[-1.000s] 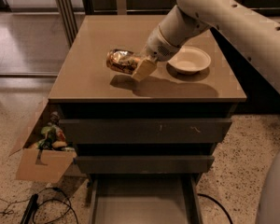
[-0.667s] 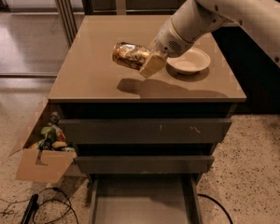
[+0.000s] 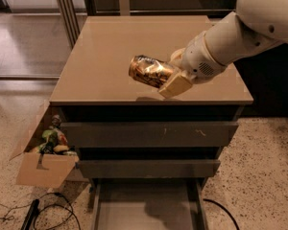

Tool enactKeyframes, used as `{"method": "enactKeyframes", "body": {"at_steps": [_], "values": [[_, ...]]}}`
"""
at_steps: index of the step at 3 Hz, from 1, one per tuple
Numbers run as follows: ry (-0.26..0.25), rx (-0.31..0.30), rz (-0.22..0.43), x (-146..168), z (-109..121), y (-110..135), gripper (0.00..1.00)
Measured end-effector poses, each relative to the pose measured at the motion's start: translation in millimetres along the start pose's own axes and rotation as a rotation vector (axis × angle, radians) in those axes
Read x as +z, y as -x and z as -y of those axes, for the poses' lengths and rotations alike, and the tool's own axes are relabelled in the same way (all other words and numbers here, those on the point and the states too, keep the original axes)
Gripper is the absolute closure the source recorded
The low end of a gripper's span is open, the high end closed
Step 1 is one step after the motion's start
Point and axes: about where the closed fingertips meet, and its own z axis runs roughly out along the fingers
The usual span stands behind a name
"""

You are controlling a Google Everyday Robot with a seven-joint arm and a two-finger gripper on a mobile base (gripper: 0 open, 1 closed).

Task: Place orange can into bottom drawer

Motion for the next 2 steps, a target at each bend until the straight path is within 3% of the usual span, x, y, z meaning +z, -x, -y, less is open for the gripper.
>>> {"method": "enactKeyframes", "body": {"at_steps": [1, 2], "values": [[-0.007, 0.059, -0.004, -9.8, -42.3, -49.0, 1.0], [-0.007, 0.059, -0.004, -9.8, -42.4, -49.0, 1.0]]}}
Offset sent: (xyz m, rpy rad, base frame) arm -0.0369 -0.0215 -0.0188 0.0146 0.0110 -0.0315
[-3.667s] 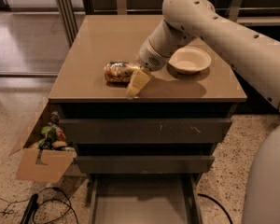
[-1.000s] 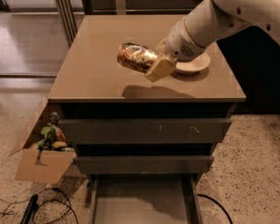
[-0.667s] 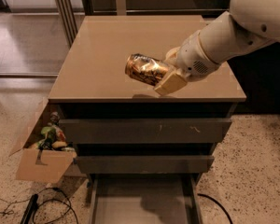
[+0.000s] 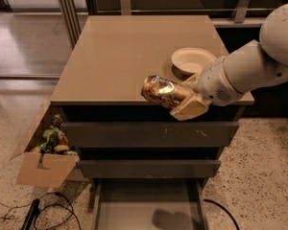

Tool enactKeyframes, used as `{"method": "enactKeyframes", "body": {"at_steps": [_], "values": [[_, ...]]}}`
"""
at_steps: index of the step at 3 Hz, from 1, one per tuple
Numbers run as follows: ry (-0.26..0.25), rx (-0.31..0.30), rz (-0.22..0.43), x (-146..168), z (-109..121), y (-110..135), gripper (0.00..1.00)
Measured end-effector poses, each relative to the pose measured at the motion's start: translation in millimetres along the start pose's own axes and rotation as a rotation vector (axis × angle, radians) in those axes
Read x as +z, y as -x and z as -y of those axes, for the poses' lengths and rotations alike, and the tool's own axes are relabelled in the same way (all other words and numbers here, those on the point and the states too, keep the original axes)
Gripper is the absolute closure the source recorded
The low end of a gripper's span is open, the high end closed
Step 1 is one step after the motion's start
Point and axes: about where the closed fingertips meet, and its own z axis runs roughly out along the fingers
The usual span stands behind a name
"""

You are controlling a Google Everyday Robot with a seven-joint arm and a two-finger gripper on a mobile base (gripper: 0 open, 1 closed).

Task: Place orange can into bottom drawer

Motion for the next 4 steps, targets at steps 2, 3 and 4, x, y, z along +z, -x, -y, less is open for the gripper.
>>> {"method": "enactKeyframes", "body": {"at_steps": [2, 3, 4], "values": [[-0.018, -0.045, -0.017, 0, -51, -57, 1.0], [-0.025, -0.004, -0.005, 17, -85, -109, 1.0], [-0.056, 0.057, -0.012, 62, -106, -174, 1.0]]}}
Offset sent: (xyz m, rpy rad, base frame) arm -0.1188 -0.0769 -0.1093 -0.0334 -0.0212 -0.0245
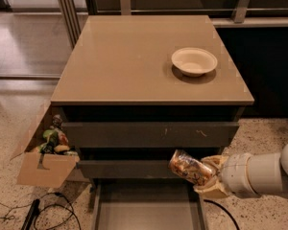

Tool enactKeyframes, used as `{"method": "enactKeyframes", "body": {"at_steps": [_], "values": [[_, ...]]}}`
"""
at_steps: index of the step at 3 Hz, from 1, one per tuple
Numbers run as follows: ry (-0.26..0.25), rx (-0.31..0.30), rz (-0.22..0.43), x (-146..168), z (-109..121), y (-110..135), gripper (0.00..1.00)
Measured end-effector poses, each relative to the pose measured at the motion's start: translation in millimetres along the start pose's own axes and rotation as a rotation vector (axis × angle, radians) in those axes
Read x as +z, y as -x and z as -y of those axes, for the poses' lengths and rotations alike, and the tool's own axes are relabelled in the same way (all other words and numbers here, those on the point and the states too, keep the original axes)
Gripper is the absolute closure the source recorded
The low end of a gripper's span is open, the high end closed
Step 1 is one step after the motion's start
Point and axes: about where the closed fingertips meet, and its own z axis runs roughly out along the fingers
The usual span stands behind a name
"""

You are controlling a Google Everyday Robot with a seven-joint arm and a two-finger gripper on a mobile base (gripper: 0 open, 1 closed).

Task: Place orange can into bottom drawer

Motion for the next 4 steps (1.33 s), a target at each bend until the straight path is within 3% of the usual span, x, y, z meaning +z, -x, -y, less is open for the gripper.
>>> {"method": "enactKeyframes", "body": {"at_steps": [1, 2, 4], "values": [[-0.025, 0.037, -0.028, 80, 28, -54, 1.0], [-0.025, 0.037, -0.028, 80, 28, -54, 1.0], [0.074, 0.029, -0.006, 131, 26, -58, 1.0]]}}
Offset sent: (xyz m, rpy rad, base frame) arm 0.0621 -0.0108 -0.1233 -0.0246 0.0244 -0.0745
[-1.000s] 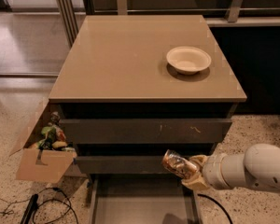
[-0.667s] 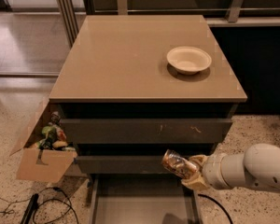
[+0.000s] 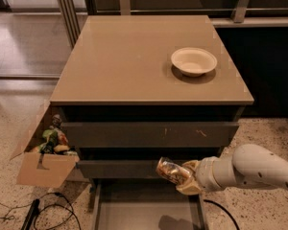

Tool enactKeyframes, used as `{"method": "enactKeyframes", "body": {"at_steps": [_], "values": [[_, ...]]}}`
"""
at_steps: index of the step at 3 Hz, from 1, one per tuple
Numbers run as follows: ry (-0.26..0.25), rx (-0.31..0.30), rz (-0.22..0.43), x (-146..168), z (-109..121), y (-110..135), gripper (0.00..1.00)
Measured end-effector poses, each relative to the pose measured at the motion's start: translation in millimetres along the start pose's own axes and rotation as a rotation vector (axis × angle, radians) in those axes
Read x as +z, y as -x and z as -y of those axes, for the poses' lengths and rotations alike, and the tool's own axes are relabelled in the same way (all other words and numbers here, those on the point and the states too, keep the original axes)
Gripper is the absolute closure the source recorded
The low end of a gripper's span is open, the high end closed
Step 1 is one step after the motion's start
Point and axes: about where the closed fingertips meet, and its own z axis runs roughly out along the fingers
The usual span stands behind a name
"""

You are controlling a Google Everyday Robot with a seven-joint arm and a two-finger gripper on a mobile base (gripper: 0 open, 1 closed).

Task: Place orange can into bottom drawer

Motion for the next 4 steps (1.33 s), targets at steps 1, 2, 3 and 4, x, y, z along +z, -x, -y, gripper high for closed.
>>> {"method": "enactKeyframes", "body": {"at_steps": [1, 2, 3, 4], "values": [[0.055, 0.004, 0.017, 26, -5, -11, 1.0], [0.085, 0.024, 0.051, 53, -5, -23, 1.0], [0.128, 0.054, 0.078, 85, -10, -32, 1.0], [0.128, 0.054, 0.078, 85, -10, -32, 1.0]]}}
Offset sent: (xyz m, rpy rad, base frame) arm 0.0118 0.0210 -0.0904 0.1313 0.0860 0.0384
